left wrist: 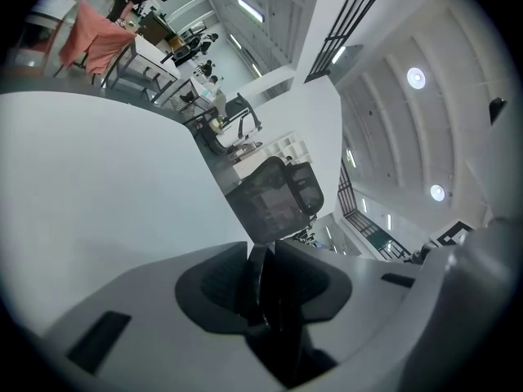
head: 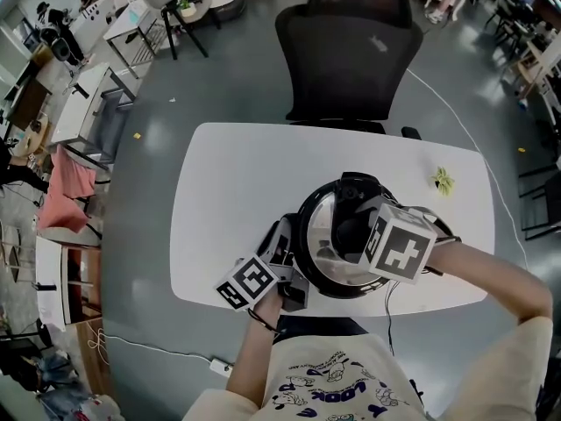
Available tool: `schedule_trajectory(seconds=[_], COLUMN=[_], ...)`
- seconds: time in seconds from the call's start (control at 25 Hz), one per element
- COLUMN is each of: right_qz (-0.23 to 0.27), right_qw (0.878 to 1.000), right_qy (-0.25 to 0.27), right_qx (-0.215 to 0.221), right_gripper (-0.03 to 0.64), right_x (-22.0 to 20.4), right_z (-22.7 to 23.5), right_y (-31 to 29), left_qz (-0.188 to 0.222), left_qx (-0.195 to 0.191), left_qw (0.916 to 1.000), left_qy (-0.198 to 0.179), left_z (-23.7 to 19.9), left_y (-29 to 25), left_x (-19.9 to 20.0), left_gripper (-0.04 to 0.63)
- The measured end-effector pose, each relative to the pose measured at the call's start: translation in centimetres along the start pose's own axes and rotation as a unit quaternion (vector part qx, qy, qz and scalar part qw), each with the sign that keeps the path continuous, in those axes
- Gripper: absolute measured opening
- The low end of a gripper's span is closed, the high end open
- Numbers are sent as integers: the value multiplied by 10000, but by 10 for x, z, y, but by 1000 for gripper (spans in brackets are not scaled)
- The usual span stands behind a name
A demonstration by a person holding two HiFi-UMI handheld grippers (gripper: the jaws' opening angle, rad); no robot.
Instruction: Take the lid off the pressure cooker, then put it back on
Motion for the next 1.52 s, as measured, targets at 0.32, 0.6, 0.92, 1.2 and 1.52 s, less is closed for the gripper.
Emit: schedule_trajectory(seconds=[0.32, 0.6, 0.92, 1.2, 1.52], right_qz=[-94, -49, 31, 17, -41], right_qw=[9996, 9980, 9908, 9811, 9590], right_qy=[-252, -603, -1273, -1806, -2629], right_qx=[-51, -172, -450, -695, -1057], right_gripper=[310, 310, 311, 311, 311], right_x=[-2, 0, -2, 1, -4], right_z=[-1, 4, 7, 9, 15], right_y=[3, 1, 0, -2, 1], left_qz=[58, 47, 52, 83, 147], left_qx=[-2, -14, -8, -1, 11], left_qw=[10000, 10000, 10000, 10000, 9999], left_qy=[0, 18, 6, -14, -72], left_z=[3, 1, -1, -3, -1], left_y=[2, -1, -1, 3, 3], left_x=[-1, 0, 0, 2, -1], left_gripper=[117, 115, 115, 115, 115])
Point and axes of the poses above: the fingertips, and each gripper's own axes: y backward along the fingers, z to its right, x out of its top, the point moved 3 cm from there along y, backward along the fingers, and after that the axes turned 11 degrees about -x, right-handed, at the moved point
